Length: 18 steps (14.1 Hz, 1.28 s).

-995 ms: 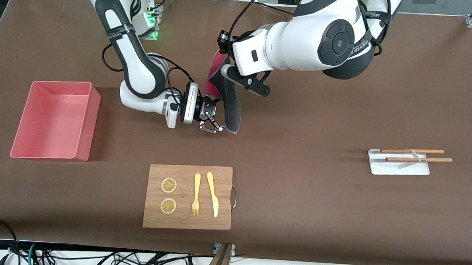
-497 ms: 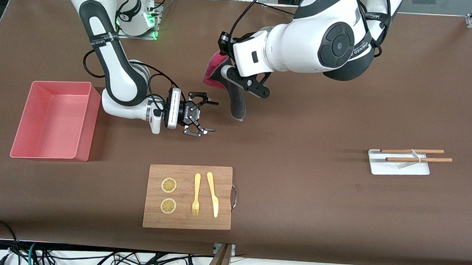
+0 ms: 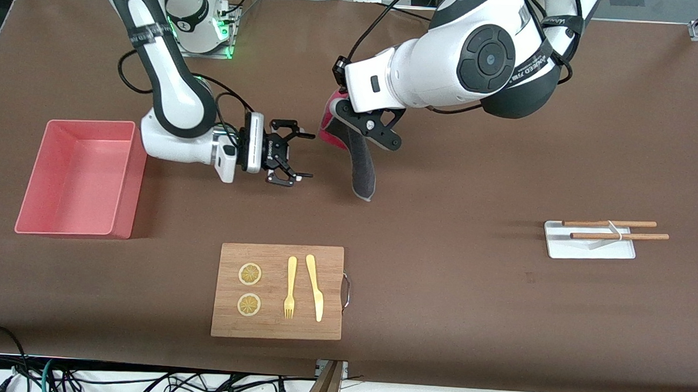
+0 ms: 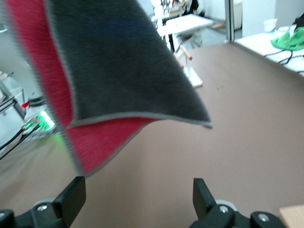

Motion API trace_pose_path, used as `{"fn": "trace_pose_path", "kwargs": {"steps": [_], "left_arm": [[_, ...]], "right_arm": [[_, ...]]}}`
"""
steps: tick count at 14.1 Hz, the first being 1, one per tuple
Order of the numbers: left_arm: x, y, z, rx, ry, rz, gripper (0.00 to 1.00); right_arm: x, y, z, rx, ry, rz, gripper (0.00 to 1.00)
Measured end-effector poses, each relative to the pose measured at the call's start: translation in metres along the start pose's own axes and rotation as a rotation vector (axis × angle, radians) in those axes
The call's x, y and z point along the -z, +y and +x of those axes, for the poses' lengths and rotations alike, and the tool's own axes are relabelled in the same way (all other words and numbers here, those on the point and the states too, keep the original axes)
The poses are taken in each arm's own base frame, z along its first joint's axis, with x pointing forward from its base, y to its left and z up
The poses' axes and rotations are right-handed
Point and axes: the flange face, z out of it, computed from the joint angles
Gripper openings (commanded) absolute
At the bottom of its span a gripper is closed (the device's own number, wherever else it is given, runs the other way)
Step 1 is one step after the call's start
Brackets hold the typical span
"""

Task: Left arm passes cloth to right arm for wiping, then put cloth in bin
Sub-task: 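Carry the cloth toward the right gripper while the right gripper approaches, then close the right gripper on the cloth's pink edge beside the left gripper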

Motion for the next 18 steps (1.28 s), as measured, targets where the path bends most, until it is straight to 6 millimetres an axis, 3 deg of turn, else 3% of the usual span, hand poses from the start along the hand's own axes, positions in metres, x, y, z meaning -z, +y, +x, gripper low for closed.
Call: {"fn": "trace_pose_path", "kwargs": {"steps": [3,9,11,14,16,18], "left_arm": [[-0.003,0.004,-0.002,-0.082,-0.007,0.001,0.0],[-0.017,0.013,-0.019,-0.329,-0.114,0.055,0.0],[-0.012,0.016,-0.027,-0.394,-0.138,0.072,0.0],[-0.006,0.02,-0.033,-0.386,-0.135,0.078,0.0],[-0.004,0.021,-0.03,-0.329,-0.107,0.078,0.0],[0.001,0.022,-0.023,-0.285,-0.047,0.071,0.0]], "right_arm": [[0.018,-0.013,0.013,-0.021,-0.024,0.029,1.0],[0.01,-0.076,0.008,-0.047,-0.05,0.089,1.0],[-0.001,-0.094,0.013,-0.027,-0.071,0.092,1.0],[-0.039,-0.116,0.027,-0.024,-0.123,0.067,1.0],[-0.064,-0.133,0.036,-0.046,-0.131,0.054,1.0],[-0.074,-0.14,0.041,-0.072,-0.113,0.047,1.0]]}}
